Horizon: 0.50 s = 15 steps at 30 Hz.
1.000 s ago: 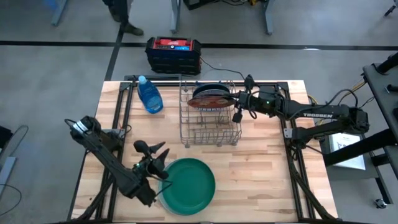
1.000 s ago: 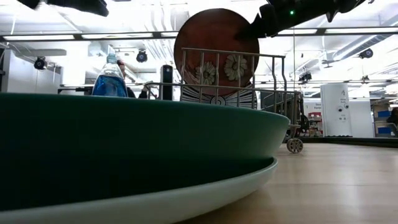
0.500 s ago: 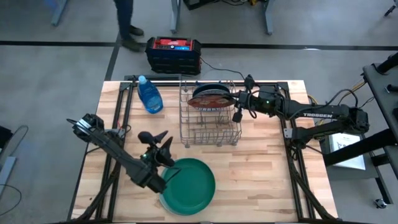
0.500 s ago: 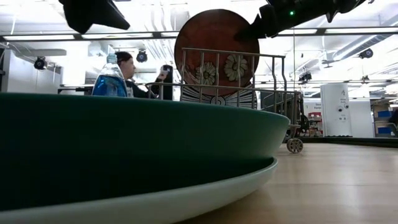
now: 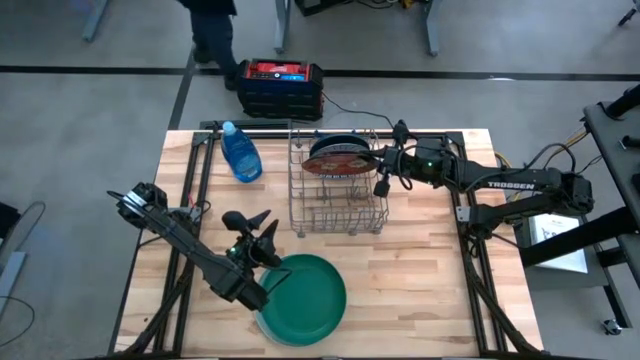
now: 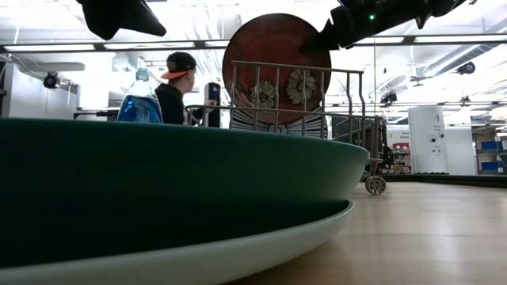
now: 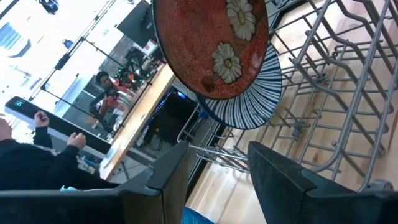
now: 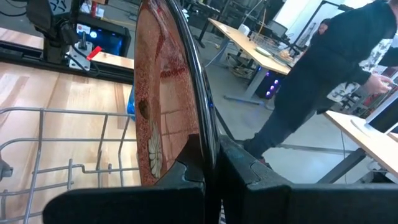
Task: Sort dishes
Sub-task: Put the red flowered plate into the gray dishwasher rack
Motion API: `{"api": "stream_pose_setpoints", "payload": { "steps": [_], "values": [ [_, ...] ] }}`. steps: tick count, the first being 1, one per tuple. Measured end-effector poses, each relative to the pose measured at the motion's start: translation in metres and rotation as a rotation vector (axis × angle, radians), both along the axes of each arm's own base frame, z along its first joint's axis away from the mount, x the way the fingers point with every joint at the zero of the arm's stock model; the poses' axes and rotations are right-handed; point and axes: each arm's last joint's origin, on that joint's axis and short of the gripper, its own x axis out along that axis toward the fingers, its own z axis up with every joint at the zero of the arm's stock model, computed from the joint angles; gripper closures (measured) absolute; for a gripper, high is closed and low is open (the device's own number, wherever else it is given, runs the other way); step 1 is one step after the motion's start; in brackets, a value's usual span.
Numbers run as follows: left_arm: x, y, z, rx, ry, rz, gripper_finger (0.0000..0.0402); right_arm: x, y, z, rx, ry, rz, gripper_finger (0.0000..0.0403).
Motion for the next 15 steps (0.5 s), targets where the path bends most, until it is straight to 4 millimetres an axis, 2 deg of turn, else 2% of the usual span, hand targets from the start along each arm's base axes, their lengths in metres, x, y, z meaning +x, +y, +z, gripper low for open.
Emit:
{"api": "stream_pose_setpoints", "payload": {
  "steps": [15],
  "values": [
    [0.0004,0.0005,-0.0002,0.000,-0.001,0.002,0.0247,-0.0011,0.0003,-0.0052,0.022,0.050,-0.002,0.0400]
  ]
}}
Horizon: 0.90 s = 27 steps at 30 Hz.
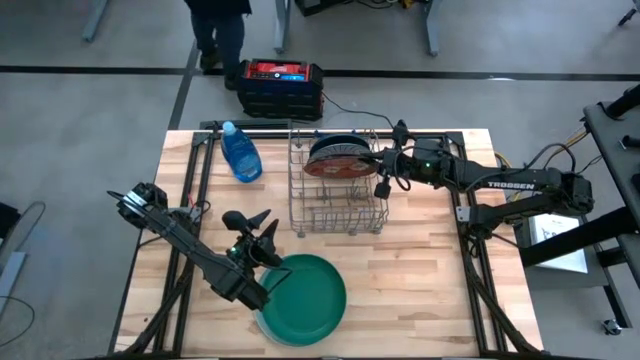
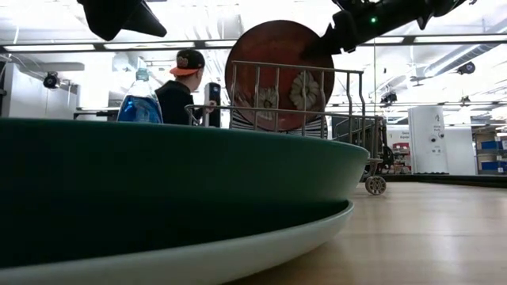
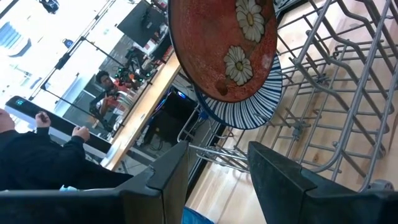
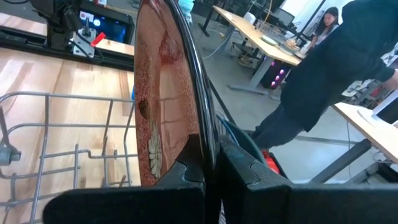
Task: Sort dishes
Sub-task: Put the red flowered plate into the gray dishwasher rack
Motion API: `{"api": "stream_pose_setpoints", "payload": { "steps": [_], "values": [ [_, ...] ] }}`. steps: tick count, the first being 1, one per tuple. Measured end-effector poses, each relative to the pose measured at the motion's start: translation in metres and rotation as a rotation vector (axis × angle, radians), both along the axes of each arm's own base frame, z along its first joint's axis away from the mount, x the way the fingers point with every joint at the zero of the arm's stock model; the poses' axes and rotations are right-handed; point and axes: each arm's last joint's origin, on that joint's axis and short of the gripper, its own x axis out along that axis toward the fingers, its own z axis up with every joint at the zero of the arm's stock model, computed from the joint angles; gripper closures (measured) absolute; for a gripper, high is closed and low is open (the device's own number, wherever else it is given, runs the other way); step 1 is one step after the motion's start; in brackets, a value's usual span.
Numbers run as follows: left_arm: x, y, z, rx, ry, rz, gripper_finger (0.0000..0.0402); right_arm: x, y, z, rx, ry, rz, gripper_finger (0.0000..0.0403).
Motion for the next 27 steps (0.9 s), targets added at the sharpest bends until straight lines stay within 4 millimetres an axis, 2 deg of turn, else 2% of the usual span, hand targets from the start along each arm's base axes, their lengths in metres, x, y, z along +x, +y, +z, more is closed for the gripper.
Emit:
{"api": "stream_pose_setpoints", "payload": {
  "steps": [22,27],
  "values": [
    [0.0002,-0.0002,-0.0004,-0.004,-0.006,0.001,0.0247,-0.0001,0.0000,-0.0003,-0.055,0.027,0.014,0.0400],
    [0.0002,-0.0001,-0.0004,0.002,0.005,-0.001,0.0247,0.0041,-0.0034,-0.0059,-0.075,0.058,0.013,0.0400]
  ]
}}
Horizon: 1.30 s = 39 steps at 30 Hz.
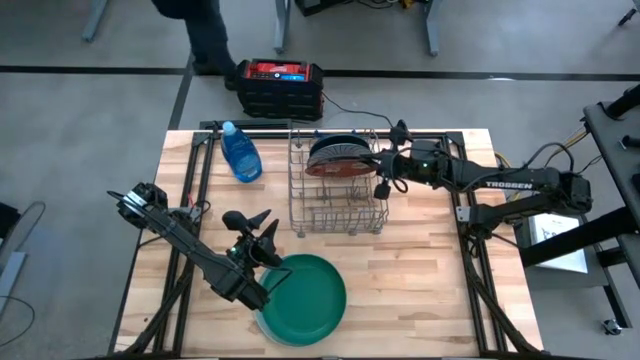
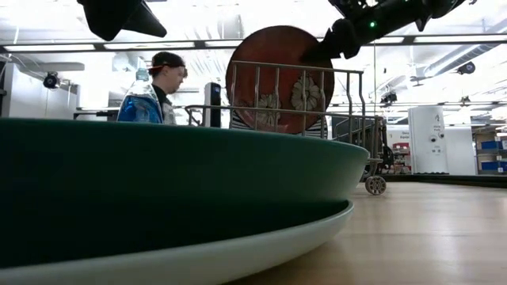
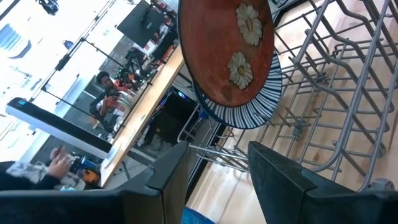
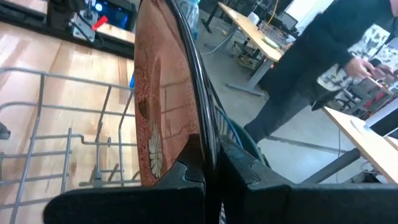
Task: Sort dishes
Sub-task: Put the red flowered plate into the gray dishwasher rack
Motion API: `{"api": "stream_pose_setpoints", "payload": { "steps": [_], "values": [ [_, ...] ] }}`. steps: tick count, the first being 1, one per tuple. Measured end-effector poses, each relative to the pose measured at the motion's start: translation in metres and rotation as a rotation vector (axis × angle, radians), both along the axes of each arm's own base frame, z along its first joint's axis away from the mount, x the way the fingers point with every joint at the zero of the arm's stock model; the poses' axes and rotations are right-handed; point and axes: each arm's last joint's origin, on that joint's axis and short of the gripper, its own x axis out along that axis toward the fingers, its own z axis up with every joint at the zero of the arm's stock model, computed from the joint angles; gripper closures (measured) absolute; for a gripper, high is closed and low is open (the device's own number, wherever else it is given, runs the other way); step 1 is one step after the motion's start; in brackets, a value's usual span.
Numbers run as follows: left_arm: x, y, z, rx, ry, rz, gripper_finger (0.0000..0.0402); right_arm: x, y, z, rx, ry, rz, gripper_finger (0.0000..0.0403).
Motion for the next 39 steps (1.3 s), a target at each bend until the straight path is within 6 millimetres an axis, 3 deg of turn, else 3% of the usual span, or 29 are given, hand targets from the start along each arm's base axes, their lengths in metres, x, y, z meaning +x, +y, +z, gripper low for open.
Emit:
{"api": "stream_pose_setpoints", "payload": {
  "steps": [8,18,32,39],
  "values": [
    [0.001,0.000,0.002,0.004,0.008,-0.001,0.0247,0.011,-0.014,-0.021,0.053,0.066,-0.058,0.0400],
    [0.001,0.000,0.002,0.001,0.005,0.000,0.0247,0.014,-0.015,-0.017,0.118,0.030,-0.057,0.0400],
    [0.001,0.000,0.002,-0.001,0.002,0.001,0.0247,0.027,-0.020,-0.043,0.186,0.110,-0.073,0.0400],
    [0.001,0.000,0.002,-0.002,0.001,0.002,0.0247,0.029,-0.023,-0.045,0.218,0.099,-0.093,0.0400]
  ]
}}
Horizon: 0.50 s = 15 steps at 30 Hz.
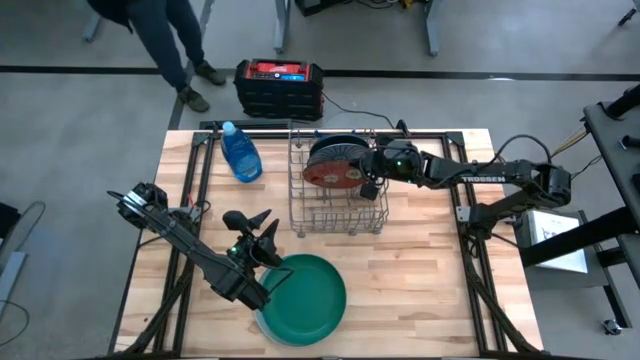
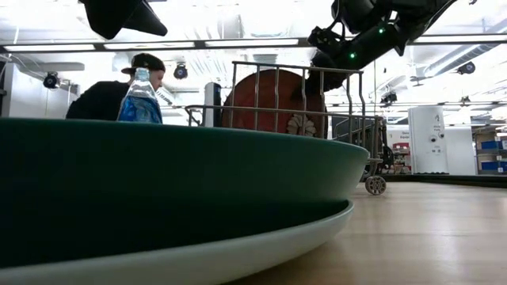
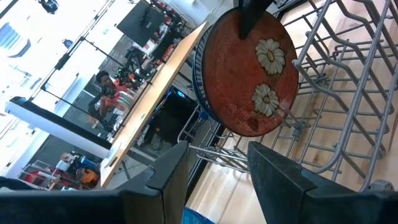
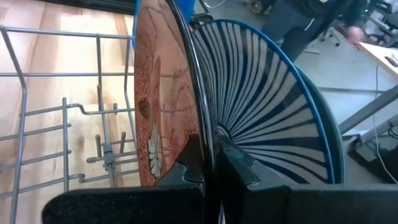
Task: Sort dishes
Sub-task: Put the red flowered plate into the gray dishwasher rack
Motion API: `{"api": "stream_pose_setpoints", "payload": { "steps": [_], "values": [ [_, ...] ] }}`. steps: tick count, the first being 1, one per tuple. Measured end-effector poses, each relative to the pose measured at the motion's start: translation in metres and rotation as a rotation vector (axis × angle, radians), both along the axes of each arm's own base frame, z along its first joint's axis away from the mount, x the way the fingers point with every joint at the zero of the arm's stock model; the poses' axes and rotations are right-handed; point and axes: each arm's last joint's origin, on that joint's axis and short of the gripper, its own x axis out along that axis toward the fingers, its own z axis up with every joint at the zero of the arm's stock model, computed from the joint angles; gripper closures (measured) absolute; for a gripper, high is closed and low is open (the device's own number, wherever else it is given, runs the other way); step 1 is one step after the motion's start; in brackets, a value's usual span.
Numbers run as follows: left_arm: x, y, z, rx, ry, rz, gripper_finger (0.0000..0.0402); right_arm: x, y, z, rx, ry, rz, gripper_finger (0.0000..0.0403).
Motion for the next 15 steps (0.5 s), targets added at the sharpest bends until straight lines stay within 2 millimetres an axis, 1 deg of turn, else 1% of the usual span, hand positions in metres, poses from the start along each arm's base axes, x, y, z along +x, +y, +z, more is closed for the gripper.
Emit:
{"api": "stream_pose_setpoints", "payload": {
  "steps": [3,9,15],
  "values": [
    [0.0000,0.0000,0.0000,0.000,0.000,0.000,0.0247,-0.0013,-0.0018,0.0002,0.024,-0.008,-0.019,0.0398],
    [0.0000,0.0000,0.0000,-0.001,-0.001,0.000,0.0247,-0.0031,-0.0042,0.0020,0.080,-0.044,-0.064,0.0377],
    [0.0000,0.0000,0.0000,0.000,0.000,0.000,0.0247,-0.0048,-0.0058,0.0039,0.089,-0.060,-0.100,0.0372]
  ]
}}
